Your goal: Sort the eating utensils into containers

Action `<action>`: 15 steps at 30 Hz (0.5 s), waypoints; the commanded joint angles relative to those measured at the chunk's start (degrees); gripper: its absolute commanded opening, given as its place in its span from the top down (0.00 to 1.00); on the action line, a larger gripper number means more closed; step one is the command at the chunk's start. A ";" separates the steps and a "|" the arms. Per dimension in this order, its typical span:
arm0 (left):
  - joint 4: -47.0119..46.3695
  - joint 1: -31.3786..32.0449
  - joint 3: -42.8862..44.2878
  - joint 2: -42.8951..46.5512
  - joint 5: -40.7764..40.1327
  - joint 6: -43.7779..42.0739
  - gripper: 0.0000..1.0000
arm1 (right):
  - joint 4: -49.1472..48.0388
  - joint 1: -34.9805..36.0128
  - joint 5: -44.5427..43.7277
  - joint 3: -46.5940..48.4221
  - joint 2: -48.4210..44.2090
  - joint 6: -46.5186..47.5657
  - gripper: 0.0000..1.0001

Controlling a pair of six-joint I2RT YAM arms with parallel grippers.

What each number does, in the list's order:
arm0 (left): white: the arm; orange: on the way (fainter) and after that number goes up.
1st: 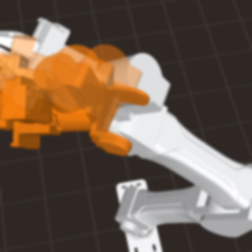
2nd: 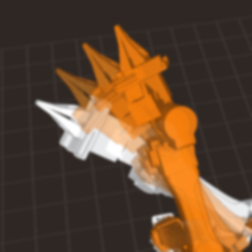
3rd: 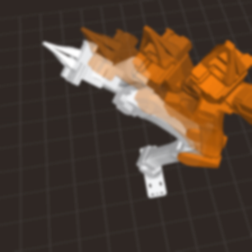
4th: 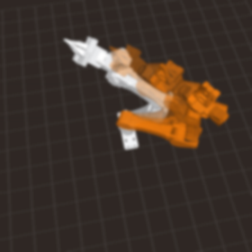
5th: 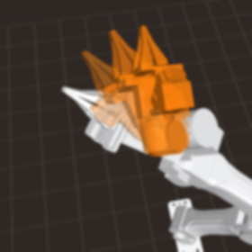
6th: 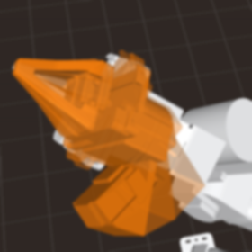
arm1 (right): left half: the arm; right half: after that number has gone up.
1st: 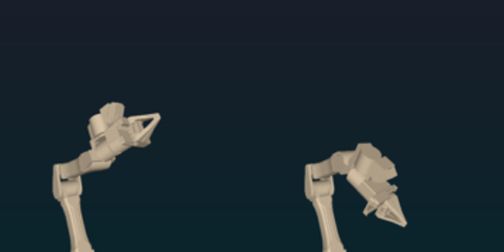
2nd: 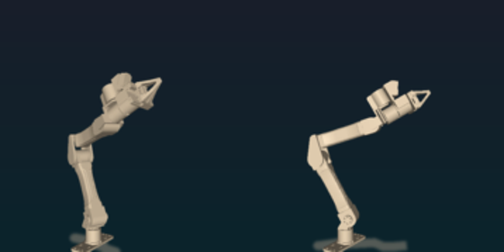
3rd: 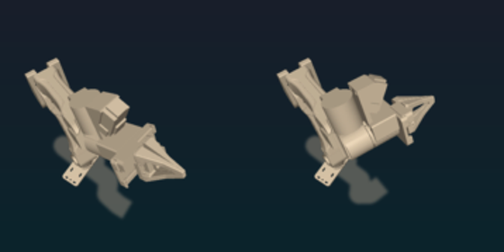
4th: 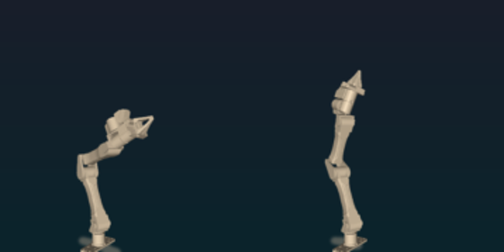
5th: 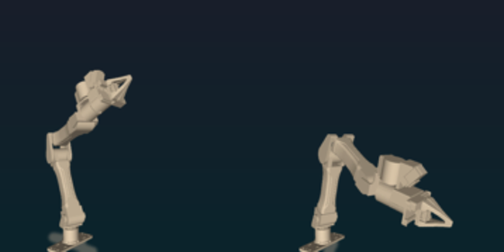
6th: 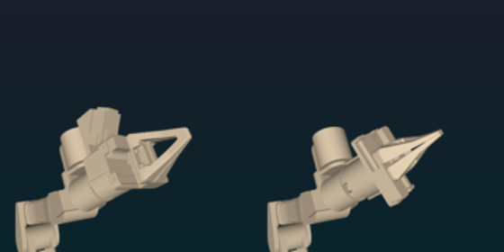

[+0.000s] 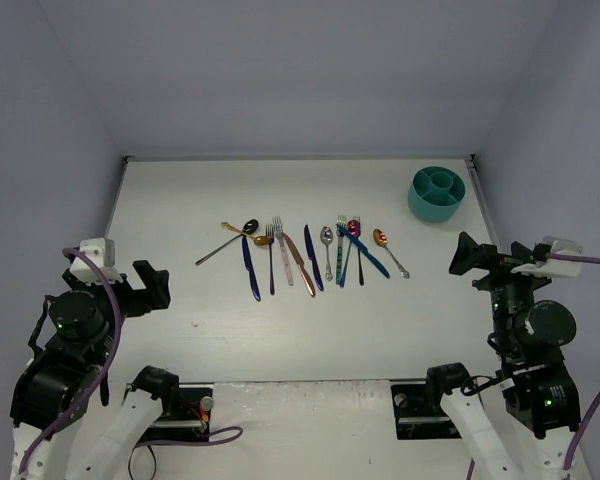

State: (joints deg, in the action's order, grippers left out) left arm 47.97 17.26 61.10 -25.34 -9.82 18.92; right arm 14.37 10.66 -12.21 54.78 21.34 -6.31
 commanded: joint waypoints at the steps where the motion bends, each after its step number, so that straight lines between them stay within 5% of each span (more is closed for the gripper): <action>1: -2.35 0.23 0.25 -2.08 2.09 1.12 0.12 | -4.53 0.51 -0.89 -0.38 0.54 -1.34 0.00; 8: -2.09 0.23 0.33 -3.65 4.71 2.52 0.12 | -4.44 0.42 2.11 -1.43 0.54 -1.86 0.00; 15: -0.50 0.23 4.15 -18.70 14.14 7.16 0.12 | -2.63 0.51 0.48 -2.38 3.74 -3.01 0.00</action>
State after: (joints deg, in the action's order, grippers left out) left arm 48.74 17.26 62.29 -34.32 -2.67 21.94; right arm 14.44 10.66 -11.31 52.91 21.32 -8.56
